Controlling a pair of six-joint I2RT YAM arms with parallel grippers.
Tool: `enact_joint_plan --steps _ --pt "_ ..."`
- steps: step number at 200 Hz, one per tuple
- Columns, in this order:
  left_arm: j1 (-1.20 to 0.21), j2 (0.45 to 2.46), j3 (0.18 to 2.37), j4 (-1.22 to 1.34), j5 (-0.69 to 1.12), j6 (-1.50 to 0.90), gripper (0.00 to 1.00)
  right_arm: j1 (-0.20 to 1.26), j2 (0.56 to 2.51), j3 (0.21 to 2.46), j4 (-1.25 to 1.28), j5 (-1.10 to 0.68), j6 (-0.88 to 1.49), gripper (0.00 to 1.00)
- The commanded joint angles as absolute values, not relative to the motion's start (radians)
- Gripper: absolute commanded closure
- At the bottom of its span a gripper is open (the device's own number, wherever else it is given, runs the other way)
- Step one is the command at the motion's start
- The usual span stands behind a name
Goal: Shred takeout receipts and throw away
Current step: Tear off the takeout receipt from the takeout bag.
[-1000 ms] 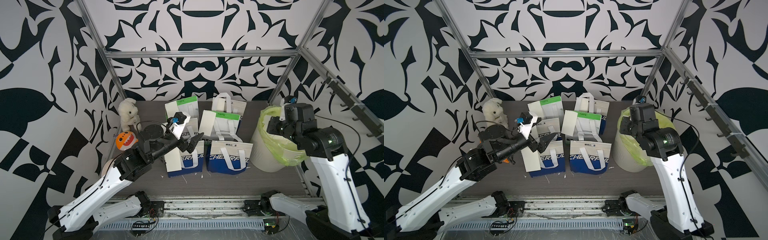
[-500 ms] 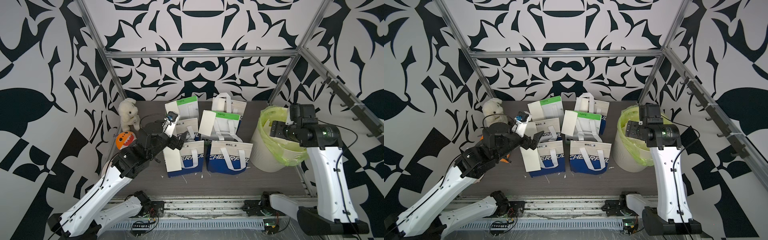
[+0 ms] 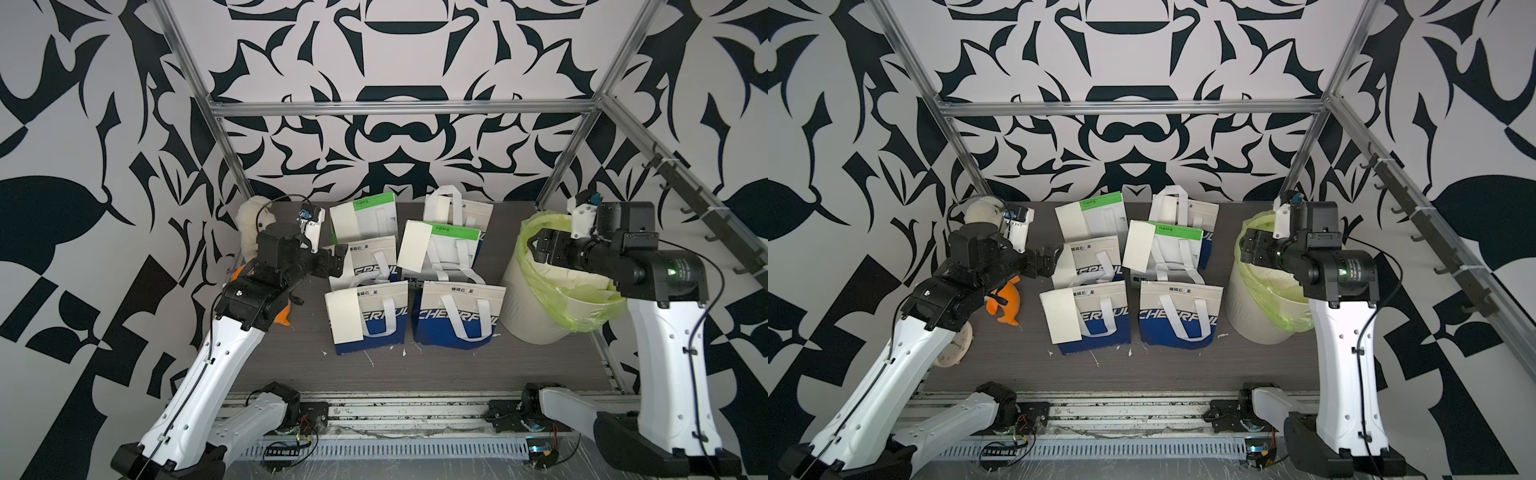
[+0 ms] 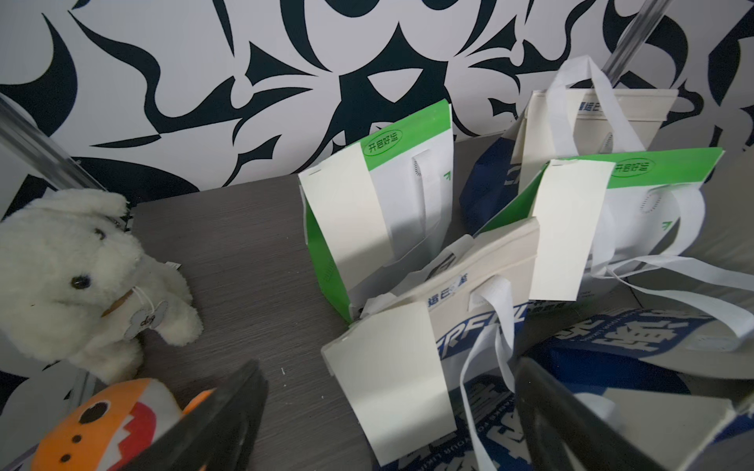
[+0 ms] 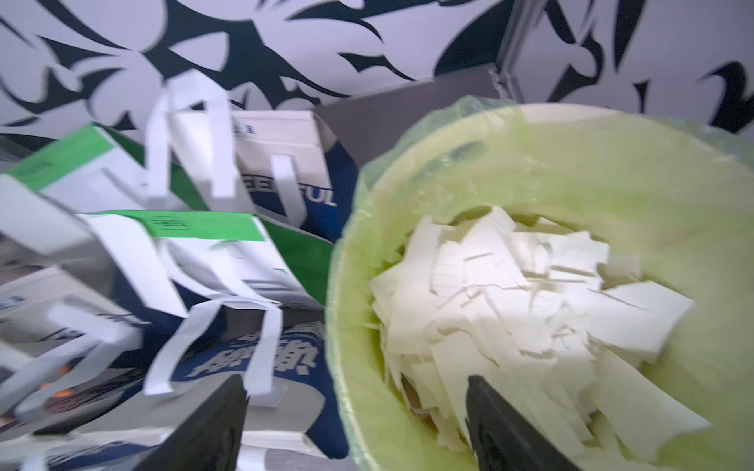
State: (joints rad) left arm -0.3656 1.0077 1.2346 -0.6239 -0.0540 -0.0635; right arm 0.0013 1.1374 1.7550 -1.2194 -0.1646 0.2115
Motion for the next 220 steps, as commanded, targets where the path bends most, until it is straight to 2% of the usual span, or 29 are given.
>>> enact_joint_plan --steps 1,21,36,38,51,75,97,128,154,167,188,220 --pt "-0.316 1.016 1.267 -0.675 0.088 -0.089 0.07 0.0 1.129 1.816 -1.104 -0.486 0.24 0.19" --pt "-0.308 0.996 1.258 -0.676 0.132 -0.087 0.1 0.003 1.138 1.82 -1.039 -0.7 0.303 0.24" --pt "-0.307 0.97 1.254 -0.69 0.164 -0.094 0.14 0.054 1.13 1.802 -0.987 -0.763 0.341 0.29" --pt "-0.307 0.966 1.253 -0.694 0.166 -0.097 0.18 0.07 1.13 1.798 -0.983 -0.763 0.343 0.3" --pt "-0.307 0.937 1.243 -0.72 0.184 -0.114 0.27 0.205 1.134 1.79 -0.985 -0.68 0.345 0.3" --pt "-0.308 0.873 1.203 -0.765 0.213 -0.154 0.39 0.503 1.16 1.751 -0.975 -0.475 0.348 0.31" --pt "-0.307 0.841 1.184 -0.809 0.227 -0.19 0.52 0.65 1.181 1.67 -0.861 -0.41 0.4 0.32" --pt "-0.307 0.799 1.147 -0.892 0.245 -0.228 0.5 0.795 1.262 1.602 -0.784 -0.269 0.454 0.38" --pt "-0.308 0.758 1.101 -0.896 0.262 -0.253 0.52 0.911 1.335 1.554 -0.698 -0.222 0.47 0.38" --pt "-0.308 0.746 1.084 -0.9 0.282 -0.256 0.51 0.943 1.369 1.539 -0.658 -0.216 0.483 0.38" --pt "-0.308 0.752 1.061 -0.916 0.327 -0.253 0.45 0.98 1.41 1.532 -0.623 -0.188 0.496 0.38" --pt "-0.307 0.771 1.033 -0.894 0.324 -0.253 0.48 0.989 1.445 1.514 -0.564 -0.175 0.505 0.38"
